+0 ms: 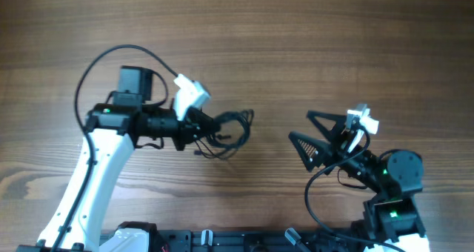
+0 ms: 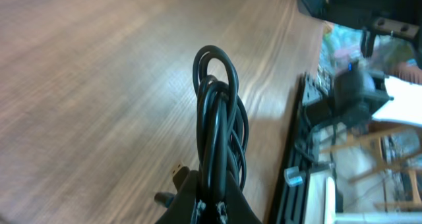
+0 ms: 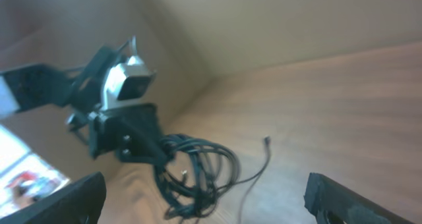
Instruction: Untangle cables
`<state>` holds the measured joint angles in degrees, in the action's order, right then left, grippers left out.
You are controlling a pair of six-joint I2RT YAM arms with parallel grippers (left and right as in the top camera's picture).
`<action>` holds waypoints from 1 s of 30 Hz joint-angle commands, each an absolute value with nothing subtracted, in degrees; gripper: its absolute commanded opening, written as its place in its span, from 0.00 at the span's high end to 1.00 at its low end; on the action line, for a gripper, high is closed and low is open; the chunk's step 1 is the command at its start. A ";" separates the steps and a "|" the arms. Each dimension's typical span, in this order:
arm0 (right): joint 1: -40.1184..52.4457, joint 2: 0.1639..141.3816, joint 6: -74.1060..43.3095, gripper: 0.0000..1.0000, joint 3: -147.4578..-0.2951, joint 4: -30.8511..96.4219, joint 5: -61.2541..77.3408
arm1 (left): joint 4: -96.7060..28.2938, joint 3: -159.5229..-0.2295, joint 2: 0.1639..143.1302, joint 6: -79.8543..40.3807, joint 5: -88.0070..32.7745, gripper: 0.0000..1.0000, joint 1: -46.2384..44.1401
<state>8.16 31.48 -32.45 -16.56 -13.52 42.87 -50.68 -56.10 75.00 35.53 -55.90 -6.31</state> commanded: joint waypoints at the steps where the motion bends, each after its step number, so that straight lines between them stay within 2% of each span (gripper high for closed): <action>1: 7.86 33.41 -22.57 0.01 -26.28 -5.85 34.65 | -49.60 -57.43 74.22 37.12 -64.23 0.96 1.17; 5: 8.10 38.50 -19.22 0.05 -32.51 -1.23 35.88 | -49.67 -57.43 74.26 37.34 -69.76 0.96 5.28; 11: 13.37 46.59 -18.35 0.11 -33.54 -1.39 36.49 | -50.57 -57.43 74.26 41.82 -75.81 0.96 3.49; 19: 22.00 55.94 -16.51 0.11 -33.54 -5.17 35.59 | -50.54 -57.36 74.26 41.85 -75.79 0.96 -2.83; 30: 23.09 57.65 -18.24 0.11 -33.54 -7.46 35.62 | -50.83 -57.36 74.26 41.80 -74.96 0.96 -4.67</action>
